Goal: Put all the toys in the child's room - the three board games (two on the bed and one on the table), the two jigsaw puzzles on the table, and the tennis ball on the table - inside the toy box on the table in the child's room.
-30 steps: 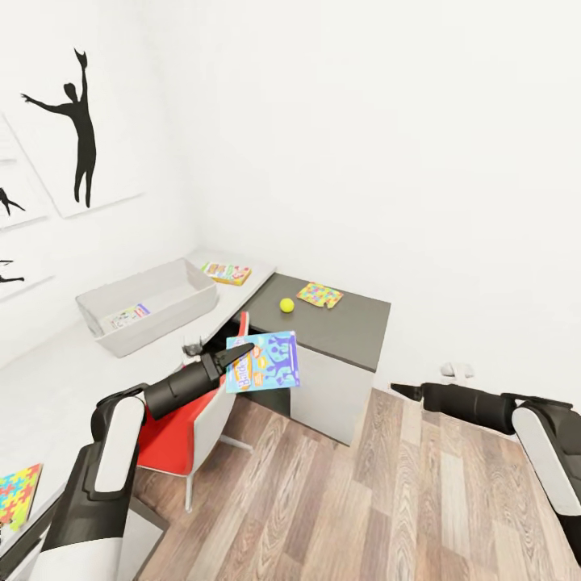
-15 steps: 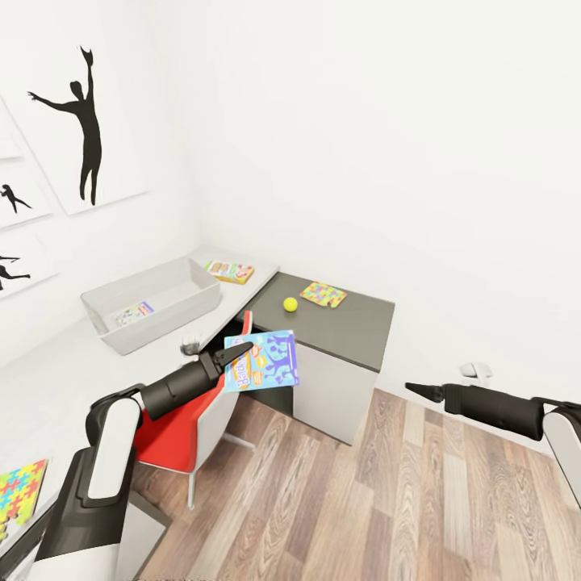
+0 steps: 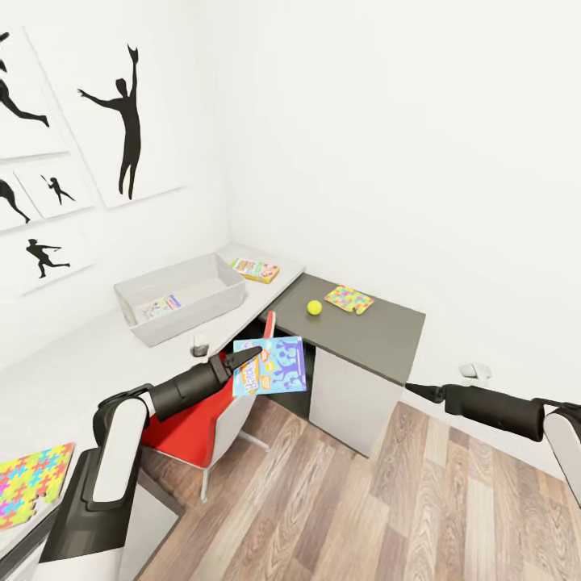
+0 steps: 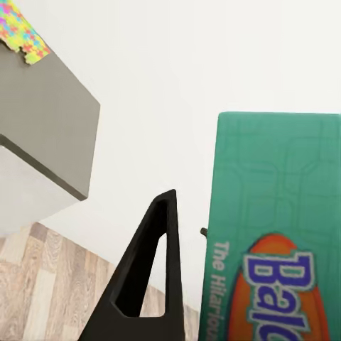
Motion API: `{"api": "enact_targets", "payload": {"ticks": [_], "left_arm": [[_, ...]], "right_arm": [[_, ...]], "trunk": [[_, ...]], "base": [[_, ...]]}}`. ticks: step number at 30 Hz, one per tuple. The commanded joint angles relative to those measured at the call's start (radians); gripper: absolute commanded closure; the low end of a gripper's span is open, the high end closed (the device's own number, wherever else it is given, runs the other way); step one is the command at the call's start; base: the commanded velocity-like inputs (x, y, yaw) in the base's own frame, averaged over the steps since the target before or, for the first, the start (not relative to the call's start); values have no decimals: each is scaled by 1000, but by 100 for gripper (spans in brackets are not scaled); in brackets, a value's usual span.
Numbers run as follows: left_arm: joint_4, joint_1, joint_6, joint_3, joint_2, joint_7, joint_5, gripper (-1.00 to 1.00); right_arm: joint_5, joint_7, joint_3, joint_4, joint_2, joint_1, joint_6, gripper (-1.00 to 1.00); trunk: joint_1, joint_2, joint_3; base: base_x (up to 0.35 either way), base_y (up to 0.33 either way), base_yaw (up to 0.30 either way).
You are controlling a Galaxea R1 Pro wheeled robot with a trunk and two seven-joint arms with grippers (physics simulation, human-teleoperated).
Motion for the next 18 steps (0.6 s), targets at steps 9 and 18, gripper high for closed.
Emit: {"api": "enact_targets", "payload": {"ticks": [9, 18], "left_arm": [[-4, -2, 3, -22, -2, 36, -2, 100], [-4, -2, 2, -27, -2, 47, -2, 100]], "right_arm": [[7, 7, 5, 0, 4, -1, 4, -100], [13, 5, 7, 0, 5, -1, 4, -100]], "trunk": [[1, -2, -3], [1, -2, -4]], "base": [[262, -149, 115], [304, -130, 148]]}}
